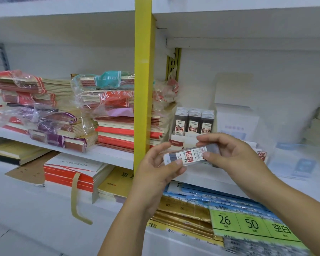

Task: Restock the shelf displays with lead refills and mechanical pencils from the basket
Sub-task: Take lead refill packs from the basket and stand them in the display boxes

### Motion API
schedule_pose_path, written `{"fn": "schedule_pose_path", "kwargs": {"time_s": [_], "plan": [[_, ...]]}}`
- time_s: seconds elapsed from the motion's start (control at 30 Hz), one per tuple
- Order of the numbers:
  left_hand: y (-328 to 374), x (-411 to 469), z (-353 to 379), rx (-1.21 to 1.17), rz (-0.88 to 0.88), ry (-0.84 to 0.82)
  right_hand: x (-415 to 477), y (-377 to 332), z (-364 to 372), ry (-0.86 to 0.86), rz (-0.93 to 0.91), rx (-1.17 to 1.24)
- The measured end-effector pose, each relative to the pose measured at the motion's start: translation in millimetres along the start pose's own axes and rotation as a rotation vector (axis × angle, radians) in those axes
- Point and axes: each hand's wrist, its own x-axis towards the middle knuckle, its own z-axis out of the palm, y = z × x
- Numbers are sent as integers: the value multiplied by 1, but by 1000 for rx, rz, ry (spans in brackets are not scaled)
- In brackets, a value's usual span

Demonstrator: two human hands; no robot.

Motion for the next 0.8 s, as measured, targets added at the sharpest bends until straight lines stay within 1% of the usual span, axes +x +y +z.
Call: {"fn": "schedule_pose_path", "kwargs": {"time_s": [0.03,0.1,0.2,0.27,0.33,0.4,0.47,0.53,0.6,0.7,0.8], "plan": [[-2,1,1,-45,-7,24,-2,1,0,10,6,14],[-6,2,2,-61,2,66,-6,1,0,11,25,-7],[-9,5,2,48,40,94,-5,-1,-1,-3,34,-199],[-9,6,3,118,79,99,-3,-4,0,-39,-7,-337],[-7,6,5,159,121,84,0,-8,2,-98,-46,-425],[-5,7,6,230,170,79,6,-11,5,-176,-47,-440],[-7,10,5,357,236,126,17,-17,3,-190,-36,-395],[-8,12,4,527,312,191,32,-25,-3,-92,-76,-318],[-10,13,3,723,377,205,49,-34,-7,47,-167,-307],[-19,15,1,954,423,166,72,-36,-3,209,-321,-401],[-25,16,0,1107,461,133,88,-28,7,246,-390,-602]]}}
